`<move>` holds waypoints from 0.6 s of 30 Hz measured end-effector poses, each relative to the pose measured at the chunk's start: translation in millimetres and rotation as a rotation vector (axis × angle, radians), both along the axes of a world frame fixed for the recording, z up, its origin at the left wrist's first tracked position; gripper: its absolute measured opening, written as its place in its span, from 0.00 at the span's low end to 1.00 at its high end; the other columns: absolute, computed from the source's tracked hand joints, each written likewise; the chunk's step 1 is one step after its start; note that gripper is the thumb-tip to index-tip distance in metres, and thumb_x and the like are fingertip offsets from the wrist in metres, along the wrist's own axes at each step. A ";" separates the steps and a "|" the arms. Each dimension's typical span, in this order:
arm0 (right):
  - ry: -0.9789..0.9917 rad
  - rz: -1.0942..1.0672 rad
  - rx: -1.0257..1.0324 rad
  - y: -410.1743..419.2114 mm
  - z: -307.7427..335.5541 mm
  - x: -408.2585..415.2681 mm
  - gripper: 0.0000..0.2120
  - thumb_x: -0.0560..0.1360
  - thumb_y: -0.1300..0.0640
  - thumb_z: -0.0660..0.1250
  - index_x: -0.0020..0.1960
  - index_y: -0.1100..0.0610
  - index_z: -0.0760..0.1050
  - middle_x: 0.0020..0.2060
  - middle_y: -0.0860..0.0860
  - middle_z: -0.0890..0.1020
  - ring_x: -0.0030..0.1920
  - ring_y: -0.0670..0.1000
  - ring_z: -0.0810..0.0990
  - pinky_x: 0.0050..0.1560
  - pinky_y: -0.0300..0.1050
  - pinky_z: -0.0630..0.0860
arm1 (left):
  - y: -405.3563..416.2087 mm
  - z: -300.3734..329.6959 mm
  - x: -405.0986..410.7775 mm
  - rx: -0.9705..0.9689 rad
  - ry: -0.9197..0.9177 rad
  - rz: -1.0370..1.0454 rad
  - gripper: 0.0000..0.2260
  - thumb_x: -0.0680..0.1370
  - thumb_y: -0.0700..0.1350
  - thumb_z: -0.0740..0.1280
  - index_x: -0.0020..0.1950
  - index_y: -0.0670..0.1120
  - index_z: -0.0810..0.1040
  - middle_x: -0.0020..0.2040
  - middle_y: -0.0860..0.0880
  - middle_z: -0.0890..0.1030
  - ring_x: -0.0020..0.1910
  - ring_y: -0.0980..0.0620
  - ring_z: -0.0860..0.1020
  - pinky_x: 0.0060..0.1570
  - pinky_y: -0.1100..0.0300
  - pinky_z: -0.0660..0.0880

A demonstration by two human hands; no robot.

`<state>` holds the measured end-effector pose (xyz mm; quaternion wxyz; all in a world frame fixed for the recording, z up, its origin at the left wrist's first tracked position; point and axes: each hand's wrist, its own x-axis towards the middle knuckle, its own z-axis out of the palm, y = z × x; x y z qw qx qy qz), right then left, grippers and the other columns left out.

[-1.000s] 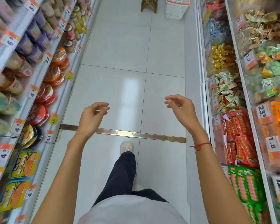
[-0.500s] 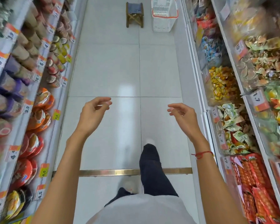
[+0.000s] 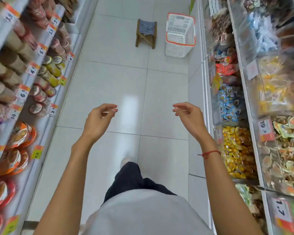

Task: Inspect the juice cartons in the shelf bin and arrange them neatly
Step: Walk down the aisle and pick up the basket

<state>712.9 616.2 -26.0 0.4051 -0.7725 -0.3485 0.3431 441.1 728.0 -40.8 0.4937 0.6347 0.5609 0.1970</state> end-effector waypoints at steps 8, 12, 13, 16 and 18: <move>-0.090 0.002 0.008 211.7 -13.1 107.5 0.06 0.78 0.57 0.67 0.51 0.49 0.81 0.48 0.47 0.84 0.51 0.49 0.82 0.56 0.47 0.79 | 233.4 -2.1 99.0 0.130 0.119 -0.061 0.09 0.80 0.52 0.64 0.58 0.55 0.79 0.55 0.57 0.82 0.54 0.54 0.80 0.53 0.55 0.74; -0.081 -0.042 -0.019 307.7 -12.0 153.7 0.06 0.78 0.57 0.67 0.51 0.49 0.81 0.48 0.47 0.84 0.52 0.49 0.82 0.56 0.48 0.78 | 348.1 21.3 160.4 0.159 0.103 -0.112 0.07 0.80 0.52 0.64 0.56 0.56 0.79 0.53 0.59 0.82 0.53 0.56 0.80 0.56 0.53 0.75; -0.077 -0.054 -0.033 329.7 -12.1 164.9 0.06 0.78 0.57 0.67 0.51 0.49 0.81 0.48 0.48 0.84 0.52 0.49 0.82 0.56 0.47 0.78 | 374.6 26.9 175.5 0.162 0.101 -0.126 0.08 0.80 0.52 0.64 0.56 0.56 0.79 0.53 0.59 0.82 0.53 0.55 0.80 0.58 0.51 0.75; -0.061 -0.076 -0.054 395.7 -16.9 200.1 0.06 0.78 0.58 0.67 0.52 0.50 0.81 0.49 0.49 0.84 0.52 0.50 0.82 0.56 0.46 0.78 | 449.2 33.0 218.0 0.167 0.094 -0.154 0.08 0.80 0.51 0.64 0.57 0.56 0.79 0.53 0.58 0.82 0.53 0.55 0.80 0.59 0.50 0.75; -0.058 -0.079 -0.066 444.3 -23.5 227.8 0.06 0.78 0.58 0.67 0.53 0.52 0.81 0.49 0.50 0.84 0.53 0.51 0.82 0.56 0.47 0.78 | 498.3 27.7 244.9 0.166 0.100 -0.152 0.08 0.80 0.51 0.64 0.57 0.55 0.80 0.54 0.57 0.82 0.53 0.55 0.80 0.58 0.51 0.75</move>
